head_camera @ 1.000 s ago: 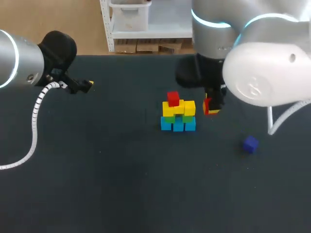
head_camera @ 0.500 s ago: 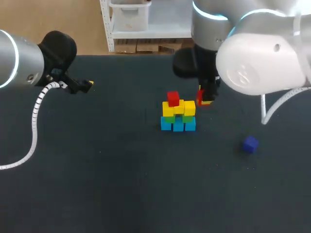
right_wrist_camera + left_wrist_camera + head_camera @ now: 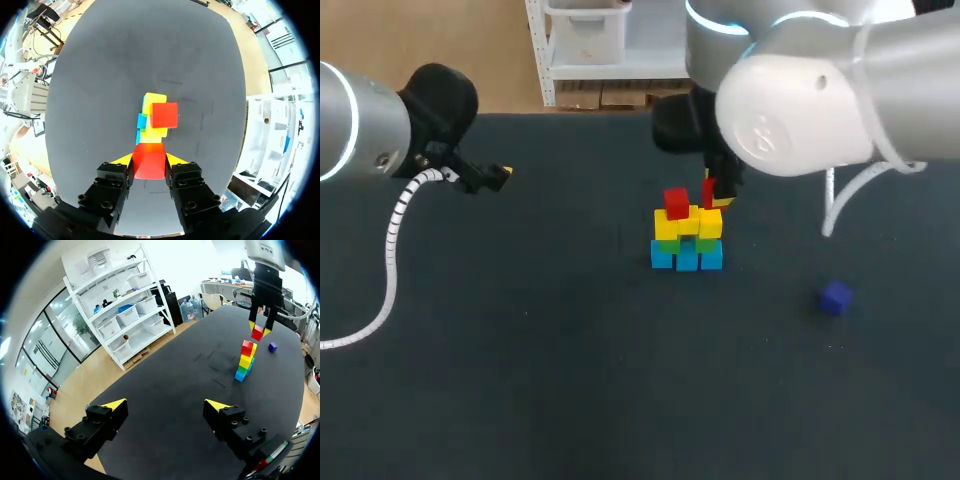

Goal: Place the blue cubes, place green cubes on the blue cubes, place the yellow cubes on the green cubes, then place the red cubes on the yellow cubes, and place purple cube on the red cubes.

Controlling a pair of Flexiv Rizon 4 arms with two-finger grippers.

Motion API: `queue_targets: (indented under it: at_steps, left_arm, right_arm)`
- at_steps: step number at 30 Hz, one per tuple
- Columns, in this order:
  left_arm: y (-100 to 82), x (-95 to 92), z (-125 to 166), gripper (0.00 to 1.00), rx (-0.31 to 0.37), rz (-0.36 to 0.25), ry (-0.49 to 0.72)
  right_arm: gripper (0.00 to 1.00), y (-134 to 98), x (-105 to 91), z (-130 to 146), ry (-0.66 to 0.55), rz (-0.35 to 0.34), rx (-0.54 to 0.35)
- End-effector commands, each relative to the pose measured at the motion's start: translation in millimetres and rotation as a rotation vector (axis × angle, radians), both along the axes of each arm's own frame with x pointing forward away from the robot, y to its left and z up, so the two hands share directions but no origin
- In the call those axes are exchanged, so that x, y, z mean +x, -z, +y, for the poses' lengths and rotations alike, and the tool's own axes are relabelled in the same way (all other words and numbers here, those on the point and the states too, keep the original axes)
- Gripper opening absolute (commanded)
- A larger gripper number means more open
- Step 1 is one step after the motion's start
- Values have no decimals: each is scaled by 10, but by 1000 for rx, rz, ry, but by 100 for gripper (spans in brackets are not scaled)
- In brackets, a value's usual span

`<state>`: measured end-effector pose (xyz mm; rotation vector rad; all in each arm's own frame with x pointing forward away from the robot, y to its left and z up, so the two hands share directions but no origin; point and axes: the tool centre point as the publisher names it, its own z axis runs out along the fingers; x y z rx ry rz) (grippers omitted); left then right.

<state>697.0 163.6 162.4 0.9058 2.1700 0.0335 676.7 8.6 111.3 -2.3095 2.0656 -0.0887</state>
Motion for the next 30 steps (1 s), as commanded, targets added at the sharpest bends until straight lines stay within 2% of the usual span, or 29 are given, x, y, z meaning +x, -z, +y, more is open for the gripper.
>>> queue_targets:
  at_steps: [1,16,30]
  left_arm:
    - [3,10,12,100,-3,0,5]
    - [3,10,12,100,-3,0,5]
    - [3,10,12,100,-3,0,5]
  right_arm:
    - [0,32,92,62,2,38,-8]
    - [0,112,142,149,-9,60,-17]
    - [0,155,104,171,2,84,-28]
